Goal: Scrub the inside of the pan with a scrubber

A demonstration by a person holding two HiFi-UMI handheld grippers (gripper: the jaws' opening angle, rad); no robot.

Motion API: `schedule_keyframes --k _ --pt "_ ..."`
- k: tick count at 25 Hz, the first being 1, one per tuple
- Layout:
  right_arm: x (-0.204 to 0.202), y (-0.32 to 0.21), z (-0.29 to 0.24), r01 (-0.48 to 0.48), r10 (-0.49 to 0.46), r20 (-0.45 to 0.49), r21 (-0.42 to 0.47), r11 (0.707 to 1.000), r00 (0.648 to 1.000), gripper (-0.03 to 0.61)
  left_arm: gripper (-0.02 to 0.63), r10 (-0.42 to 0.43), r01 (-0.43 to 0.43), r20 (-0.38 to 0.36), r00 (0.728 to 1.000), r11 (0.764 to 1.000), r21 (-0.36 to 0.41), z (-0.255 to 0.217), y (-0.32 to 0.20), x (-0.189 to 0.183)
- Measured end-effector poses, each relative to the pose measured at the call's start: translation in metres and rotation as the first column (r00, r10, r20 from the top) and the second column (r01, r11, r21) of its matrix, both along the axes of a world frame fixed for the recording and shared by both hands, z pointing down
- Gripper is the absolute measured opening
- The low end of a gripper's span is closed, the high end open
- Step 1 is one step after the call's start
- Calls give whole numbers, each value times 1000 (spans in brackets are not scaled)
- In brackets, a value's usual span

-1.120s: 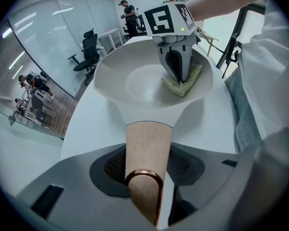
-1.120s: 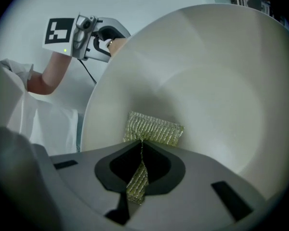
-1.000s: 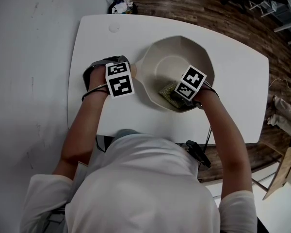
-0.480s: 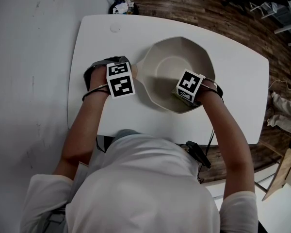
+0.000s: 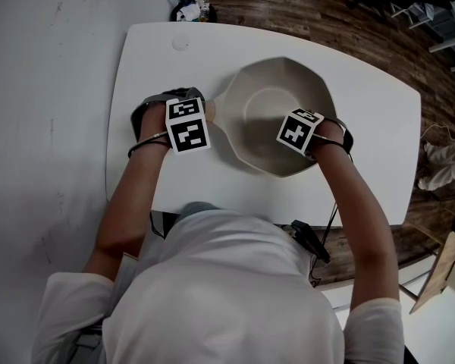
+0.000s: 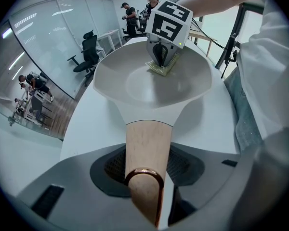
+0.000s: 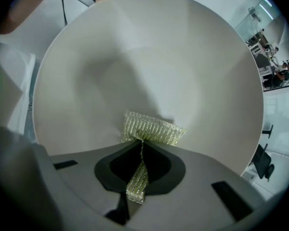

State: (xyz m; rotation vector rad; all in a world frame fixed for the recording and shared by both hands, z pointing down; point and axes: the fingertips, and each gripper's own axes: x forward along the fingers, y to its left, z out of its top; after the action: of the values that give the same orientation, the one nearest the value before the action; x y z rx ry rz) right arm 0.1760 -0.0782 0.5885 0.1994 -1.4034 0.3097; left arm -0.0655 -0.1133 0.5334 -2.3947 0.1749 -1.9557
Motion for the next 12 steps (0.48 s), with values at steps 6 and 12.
schedule_keyframes --k 6,12 --pt "12 -27 1 14 -7 -55 127 992 998 26 195 3 -3 -10 1000 1000 -4 0 2 1" --pt "14 -55 -2 12 4 -61 261 965 998 26 190 36 -36 21 999 999 -8 0 4 1"
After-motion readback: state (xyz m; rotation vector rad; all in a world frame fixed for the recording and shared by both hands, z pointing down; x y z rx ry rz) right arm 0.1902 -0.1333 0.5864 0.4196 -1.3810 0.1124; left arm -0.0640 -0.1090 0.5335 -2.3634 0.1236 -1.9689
